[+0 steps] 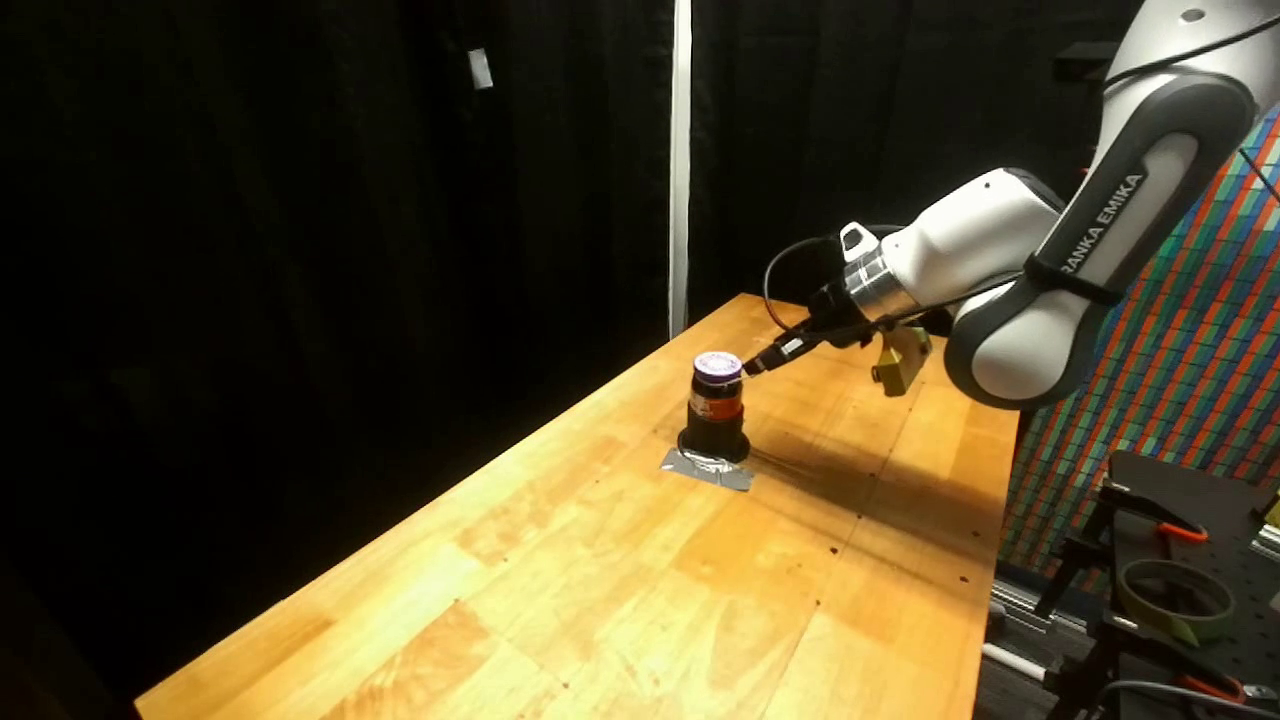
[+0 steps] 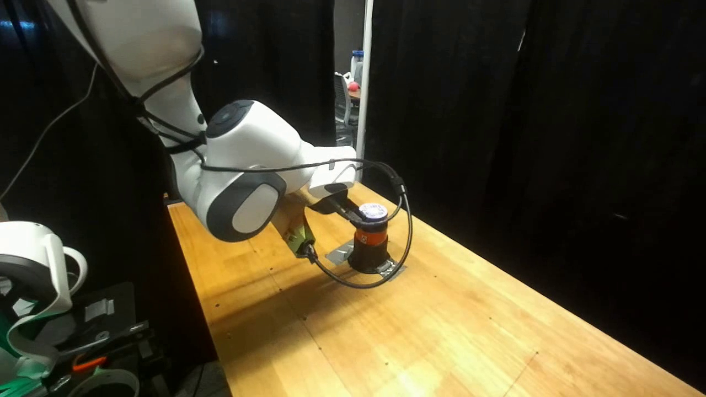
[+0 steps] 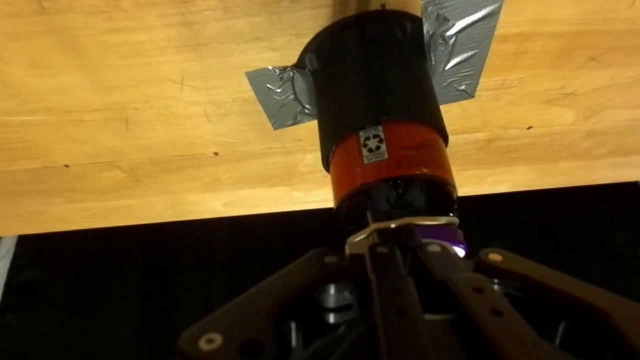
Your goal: Put a rubber band around the base of the cup
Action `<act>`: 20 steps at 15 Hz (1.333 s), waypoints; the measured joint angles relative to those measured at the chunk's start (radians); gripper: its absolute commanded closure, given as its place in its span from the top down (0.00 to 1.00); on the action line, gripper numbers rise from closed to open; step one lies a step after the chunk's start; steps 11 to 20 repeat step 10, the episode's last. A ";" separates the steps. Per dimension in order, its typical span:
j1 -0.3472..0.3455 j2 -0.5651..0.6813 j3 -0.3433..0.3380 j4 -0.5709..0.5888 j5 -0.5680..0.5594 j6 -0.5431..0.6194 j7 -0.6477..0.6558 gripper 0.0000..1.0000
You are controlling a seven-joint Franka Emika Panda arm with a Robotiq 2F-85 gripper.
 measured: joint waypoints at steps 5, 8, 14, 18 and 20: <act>-0.093 0.078 0.108 -0.008 -0.054 0.241 -0.010 0.09; -0.115 0.110 0.122 -0.008 -0.078 0.322 -0.022 0.36; -0.146 0.113 0.140 -0.008 -0.134 0.297 -0.003 0.51; -0.146 0.113 0.140 -0.008 -0.134 0.297 -0.003 0.51; -0.146 0.113 0.140 -0.008 -0.134 0.297 -0.003 0.51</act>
